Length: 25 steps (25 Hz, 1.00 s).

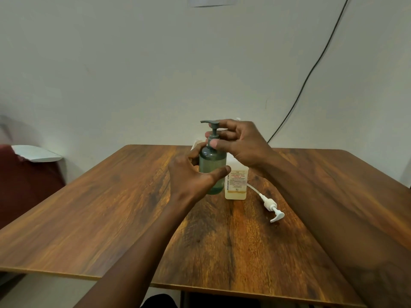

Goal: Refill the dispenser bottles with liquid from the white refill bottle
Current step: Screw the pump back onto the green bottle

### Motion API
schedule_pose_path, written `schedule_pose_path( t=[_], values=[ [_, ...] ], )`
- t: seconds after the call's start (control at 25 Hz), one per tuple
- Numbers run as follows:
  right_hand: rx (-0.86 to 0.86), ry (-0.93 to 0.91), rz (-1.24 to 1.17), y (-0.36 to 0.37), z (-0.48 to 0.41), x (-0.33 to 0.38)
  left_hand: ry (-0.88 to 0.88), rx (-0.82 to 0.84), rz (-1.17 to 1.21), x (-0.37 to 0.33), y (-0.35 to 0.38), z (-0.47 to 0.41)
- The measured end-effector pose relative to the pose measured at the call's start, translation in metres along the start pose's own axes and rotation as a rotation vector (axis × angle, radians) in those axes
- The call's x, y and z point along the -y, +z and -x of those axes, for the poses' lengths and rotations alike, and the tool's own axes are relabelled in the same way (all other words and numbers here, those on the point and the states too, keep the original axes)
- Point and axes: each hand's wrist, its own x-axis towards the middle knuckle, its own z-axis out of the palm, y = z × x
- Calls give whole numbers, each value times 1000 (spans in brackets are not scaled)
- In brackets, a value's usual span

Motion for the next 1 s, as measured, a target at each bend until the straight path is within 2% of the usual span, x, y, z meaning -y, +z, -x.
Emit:
schedule_pose_path(
  t=[0.08, 0.16, 0.24, 0.36, 0.4, 0.6, 0.76, 0.84, 1.0],
  values=[
    [-176, -10, 104, 5, 3, -1, -12, 2, -11, 0, 3, 1],
    [-240, -8, 131, 9, 6, 0, -26, -5, -2, -1, 5, 2],
    [-155, -9, 96, 8, 5, 1, -17, 2, 22, -3, 6, 1],
    [94, 49, -96, -3, 4, 5, -3, 17, 46, -1, 3, 1],
    [112, 35, -102, -5, 4, 4, -8, 24, 46, -1, 2, 1],
    [-116, -116, 92, -1, 6, -4, -46, 53, 84, -6, 10, 4],
    [-232, -154, 186, 5, 8, -10, -41, 44, 90, -5, 12, 5],
    [-205, -166, 194, 2, 8, -9, -16, 59, 80, -5, 9, 2],
    [9, -190, 353, -9, -1, 7, -14, 100, 77, 0, 7, -1]
  ],
)
